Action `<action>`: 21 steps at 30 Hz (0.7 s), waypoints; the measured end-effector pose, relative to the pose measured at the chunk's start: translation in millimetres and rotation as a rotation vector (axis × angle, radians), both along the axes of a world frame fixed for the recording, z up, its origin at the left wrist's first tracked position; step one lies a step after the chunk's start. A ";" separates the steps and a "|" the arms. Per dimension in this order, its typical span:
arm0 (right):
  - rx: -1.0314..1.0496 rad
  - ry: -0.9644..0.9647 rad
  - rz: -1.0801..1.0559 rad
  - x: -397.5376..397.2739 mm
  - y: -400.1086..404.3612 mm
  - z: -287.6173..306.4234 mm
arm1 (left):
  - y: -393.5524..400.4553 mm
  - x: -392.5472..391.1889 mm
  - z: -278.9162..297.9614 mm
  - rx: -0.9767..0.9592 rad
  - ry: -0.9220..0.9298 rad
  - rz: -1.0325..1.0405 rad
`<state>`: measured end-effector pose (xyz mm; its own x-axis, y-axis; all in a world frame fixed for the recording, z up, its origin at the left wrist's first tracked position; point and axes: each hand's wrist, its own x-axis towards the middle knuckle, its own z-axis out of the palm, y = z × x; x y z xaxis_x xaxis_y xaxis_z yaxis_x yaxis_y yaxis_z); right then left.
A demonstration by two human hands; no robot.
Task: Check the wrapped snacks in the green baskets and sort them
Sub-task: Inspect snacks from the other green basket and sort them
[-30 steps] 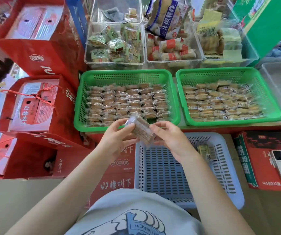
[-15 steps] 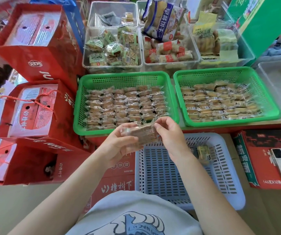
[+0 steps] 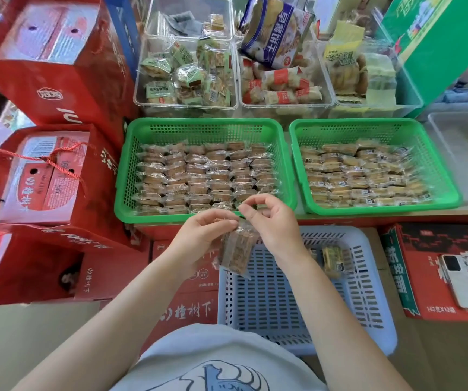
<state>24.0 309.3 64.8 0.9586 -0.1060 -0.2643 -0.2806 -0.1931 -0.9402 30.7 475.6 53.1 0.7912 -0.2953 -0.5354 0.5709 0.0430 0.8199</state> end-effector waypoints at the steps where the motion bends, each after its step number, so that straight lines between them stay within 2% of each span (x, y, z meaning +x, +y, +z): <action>1: 0.028 0.054 -0.054 0.5 1.0 -2.4 | 0.2 -0.2 -2.1 0.006 -0.001 0.023; 3: 0.101 0.134 -0.087 1.1 -0.2 -5.9 | 2.3 -0.1 -6.3 0.038 -0.002 0.071; 5: 0.080 0.167 0.034 0.1 -5.0 -8.1 | 7.9 2.1 -11.2 0.059 0.003 0.123; 8: -0.134 0.150 0.281 -1.5 -6.1 -12.1 | 15.0 5.3 -14.0 0.078 0.009 0.160; 10: -0.277 0.105 0.339 0.7 -3.8 -14.9 | 13.9 6.3 -14.5 0.113 -0.026 0.154; 13: -0.357 0.097 0.411 6.3 -1.4 -12.6 | 2.8 12.2 -16.0 0.175 -0.107 0.117; 15: -0.433 0.087 0.393 11.3 -7.3 -12.8 | -3.7 22.3 -18.8 0.296 -0.217 0.061; 17: -0.534 0.056 0.280 19.1 -19.2 -13.4 | -4.5 36.5 -27.3 0.487 -0.364 -0.034; 21: -0.552 0.044 0.055 38.8 -43.6 -19.5 | -2.5 62.2 -59.5 0.904 -0.638 -0.405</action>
